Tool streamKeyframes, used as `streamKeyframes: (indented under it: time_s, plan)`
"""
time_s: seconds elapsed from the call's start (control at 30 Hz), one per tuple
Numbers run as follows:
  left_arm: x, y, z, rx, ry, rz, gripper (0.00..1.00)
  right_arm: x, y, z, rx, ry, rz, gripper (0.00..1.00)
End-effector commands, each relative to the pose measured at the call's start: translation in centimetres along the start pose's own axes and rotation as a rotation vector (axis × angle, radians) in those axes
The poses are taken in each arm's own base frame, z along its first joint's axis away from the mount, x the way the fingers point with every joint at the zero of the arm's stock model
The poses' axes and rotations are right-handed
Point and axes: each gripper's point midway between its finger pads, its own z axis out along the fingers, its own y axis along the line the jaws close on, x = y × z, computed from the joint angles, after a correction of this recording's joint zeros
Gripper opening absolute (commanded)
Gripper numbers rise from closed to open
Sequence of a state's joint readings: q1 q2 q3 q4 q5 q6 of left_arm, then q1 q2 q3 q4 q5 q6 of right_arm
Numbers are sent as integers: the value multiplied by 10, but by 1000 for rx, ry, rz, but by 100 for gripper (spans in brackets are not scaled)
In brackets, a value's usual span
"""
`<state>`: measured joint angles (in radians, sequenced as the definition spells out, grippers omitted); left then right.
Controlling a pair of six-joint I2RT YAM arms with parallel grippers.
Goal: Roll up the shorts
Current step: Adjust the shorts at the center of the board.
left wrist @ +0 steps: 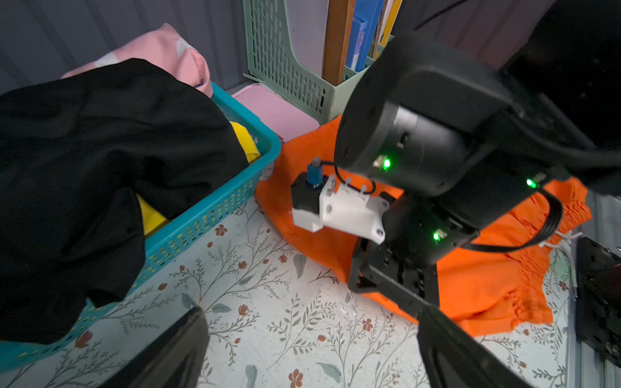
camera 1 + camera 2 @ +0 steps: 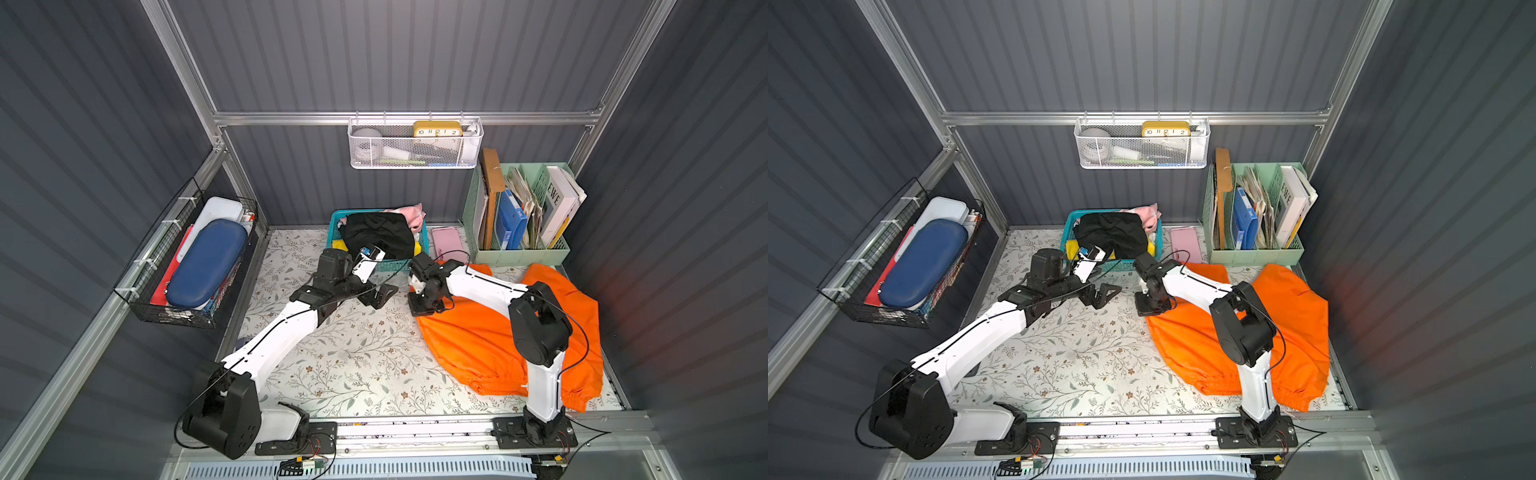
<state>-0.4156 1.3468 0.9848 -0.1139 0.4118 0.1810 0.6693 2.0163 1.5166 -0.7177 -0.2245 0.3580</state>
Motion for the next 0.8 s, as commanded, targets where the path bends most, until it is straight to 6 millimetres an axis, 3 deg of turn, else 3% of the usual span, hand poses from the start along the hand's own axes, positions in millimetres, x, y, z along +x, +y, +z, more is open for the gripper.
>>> streamKeyframes:
  time_s: [0.0,0.13,0.17,0.27,0.37,0.47,0.6,0.77]
  plan:
    - [6,9,-13,-51,21,-13,100,4,41,0,-121,27,-36,0]
    - [6,16,-23,-78,11,-24,100,4,70,-8,-217,8,-110,0]
    - [5,18,-25,-79,8,-25,100,2,71,-14,-225,-5,-123,5]
    - [7,14,-23,-44,9,-32,100,-4,61,-38,-184,-73,-147,48]
    - [14,9,-12,21,34,-32,100,4,35,-62,-120,-114,-140,61]
    - [22,10,3,61,46,-73,100,32,2,-73,5,-70,-167,66]
    - [30,4,16,113,45,-103,100,92,-29,-71,116,124,-161,68]
    - [49,-12,35,179,102,-153,100,146,-52,-69,196,221,-103,70]
